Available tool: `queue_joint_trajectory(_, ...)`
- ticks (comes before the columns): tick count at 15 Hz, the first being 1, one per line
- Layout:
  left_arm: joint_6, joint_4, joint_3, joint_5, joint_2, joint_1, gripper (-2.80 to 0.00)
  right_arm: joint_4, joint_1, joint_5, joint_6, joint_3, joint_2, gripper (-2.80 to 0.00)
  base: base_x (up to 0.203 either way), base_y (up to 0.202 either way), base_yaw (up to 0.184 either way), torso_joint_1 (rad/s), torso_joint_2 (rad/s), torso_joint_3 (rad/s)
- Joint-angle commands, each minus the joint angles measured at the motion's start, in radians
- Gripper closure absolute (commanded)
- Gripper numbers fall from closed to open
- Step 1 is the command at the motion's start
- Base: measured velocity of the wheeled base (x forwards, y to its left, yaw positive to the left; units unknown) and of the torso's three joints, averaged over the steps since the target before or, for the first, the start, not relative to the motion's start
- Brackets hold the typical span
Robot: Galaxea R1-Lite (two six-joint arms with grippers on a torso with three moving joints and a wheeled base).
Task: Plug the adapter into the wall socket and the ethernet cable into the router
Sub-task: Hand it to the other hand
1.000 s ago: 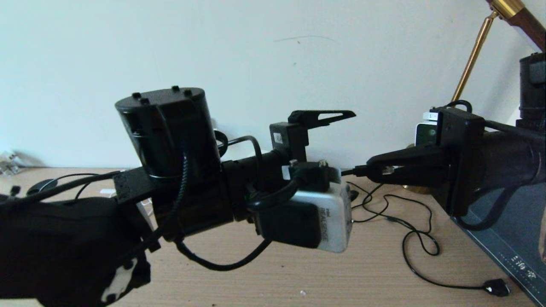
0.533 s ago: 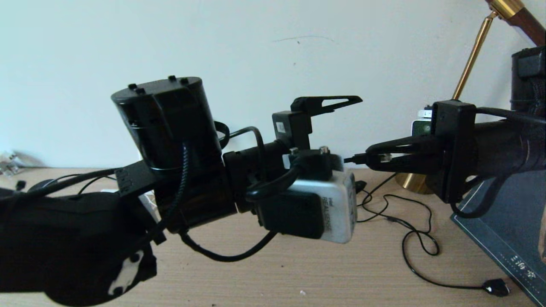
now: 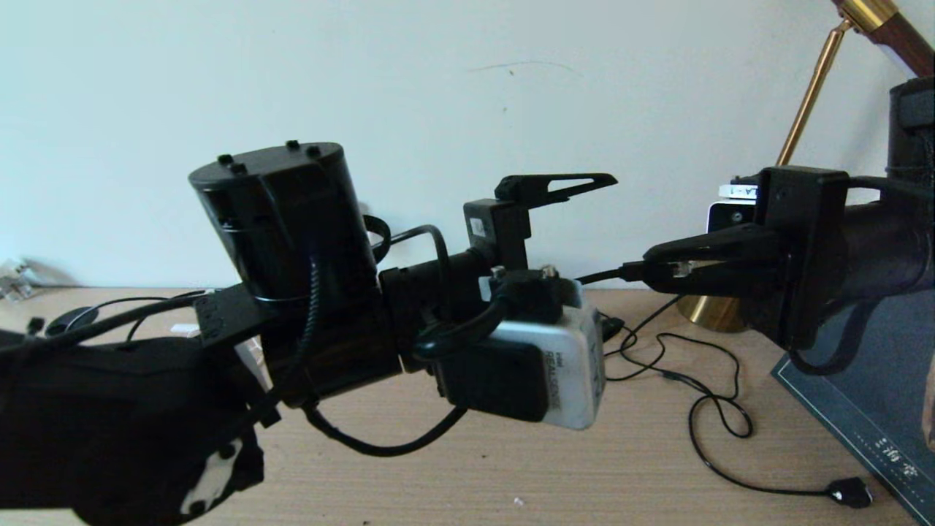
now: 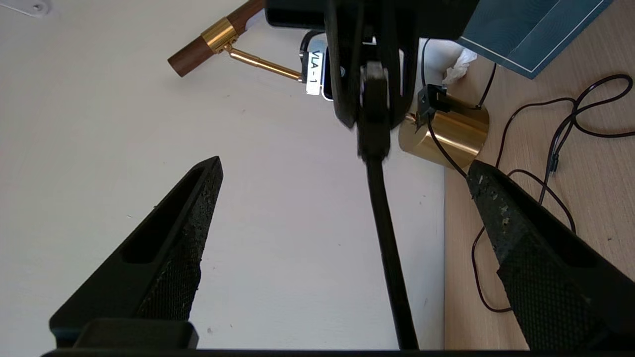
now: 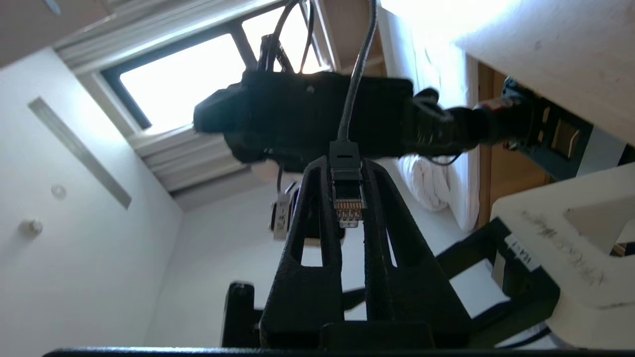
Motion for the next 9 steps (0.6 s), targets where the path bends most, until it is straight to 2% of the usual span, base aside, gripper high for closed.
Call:
queue_joint_trajectory(1, 0.006, -0.005, 0.008, -0.003, -0.016, -0.003, -2.80, 0.000, 0.001, 0.049, 0.006, 0.002, -0.009, 0.00, 0.000, 0.000, 0.000, 0.000, 0.00, 0.000)
queue_joint_trajectory(9, 0.006, -0.006, 0.024, -0.003, -0.017, -0.019, -2.80, -0.045, 0.002, 0.080, 0.008, 0.002, 0.002, 0.00, 0.000, 0.000, 0.000, 0.000, 0.00, 0.000)
